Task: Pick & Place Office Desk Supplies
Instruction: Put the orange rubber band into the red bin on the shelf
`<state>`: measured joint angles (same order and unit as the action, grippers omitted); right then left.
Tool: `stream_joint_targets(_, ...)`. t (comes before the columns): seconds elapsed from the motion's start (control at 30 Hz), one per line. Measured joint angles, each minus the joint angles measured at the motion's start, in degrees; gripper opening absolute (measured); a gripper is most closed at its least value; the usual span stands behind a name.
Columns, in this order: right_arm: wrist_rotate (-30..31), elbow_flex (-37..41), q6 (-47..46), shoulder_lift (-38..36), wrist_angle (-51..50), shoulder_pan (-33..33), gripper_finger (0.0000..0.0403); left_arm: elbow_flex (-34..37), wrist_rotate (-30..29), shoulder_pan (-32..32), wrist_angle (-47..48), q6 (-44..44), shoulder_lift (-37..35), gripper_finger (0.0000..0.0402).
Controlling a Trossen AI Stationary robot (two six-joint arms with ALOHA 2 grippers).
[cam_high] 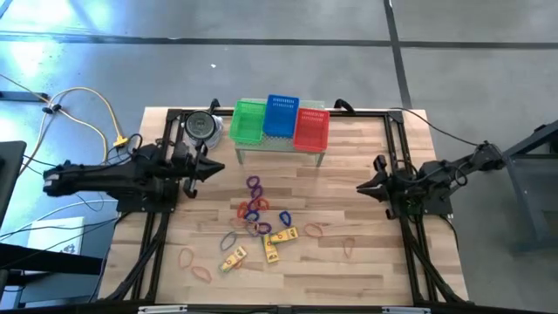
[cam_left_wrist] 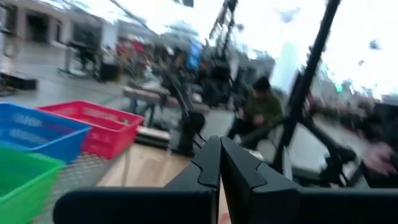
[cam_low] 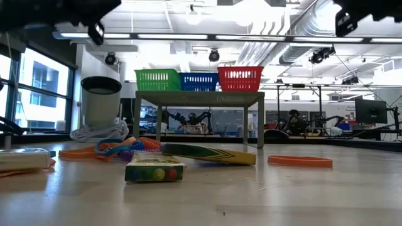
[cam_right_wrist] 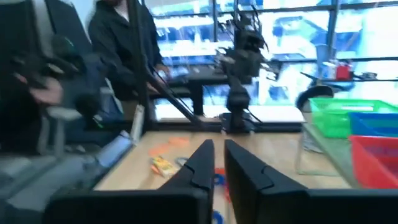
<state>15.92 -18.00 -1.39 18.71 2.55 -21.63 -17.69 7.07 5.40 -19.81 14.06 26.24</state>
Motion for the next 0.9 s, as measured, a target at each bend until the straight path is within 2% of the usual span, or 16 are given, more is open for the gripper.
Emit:
stream_joint_targets(0.17, 1.18, -7.01, -0.99, 9.8, -8.8, -0.1, 0.0108, -7.47, -3.08, -7.63, 6.76, -6.69, 9.29, 0.0006)
stream_joint_targets(0.27, -0.49, -10.42, -4.33, 14.81, -15.67, -0.11, 0.0144, -9.92, -9.61, -11.84, 8.97, -7.61, 14.96, 0.0025)
stream_joint_targets(0.37, -4.1, -14.48, -8.3, 18.95, -24.06, -0.11, 0.0169, -12.12, -16.18, -14.64, 8.76, -4.9, 19.98, 0.0058)
stream_joint_targets(0.53, -6.55, -21.27, -13.59, 22.65, -38.4, -0.12, 0.0177, -14.22, -18.26, -17.41, 8.34, 2.3, 27.09, 0.0119)
stream_joint_targets(0.63, -12.88, -22.08, -20.55, 23.47, -42.36, -0.1, 0.0173, -14.23, -18.18, -19.36, 5.71, 2.79, 31.48, 0.0146)
stream_joint_targets(0.73, -18.84, -22.08, -27.38, 24.77, -46.03, -0.15, 0.017, -14.25, -18.21, -21.05, 1.25, 2.32, 35.92, 0.0158)
stream_joint_targets(0.9, -19.66, -21.71, -31.57, 29.12, -49.5, -0.8, 0.017, -14.28, -18.18, -22.15, -7.23, 2.32, 42.55, 0.016)
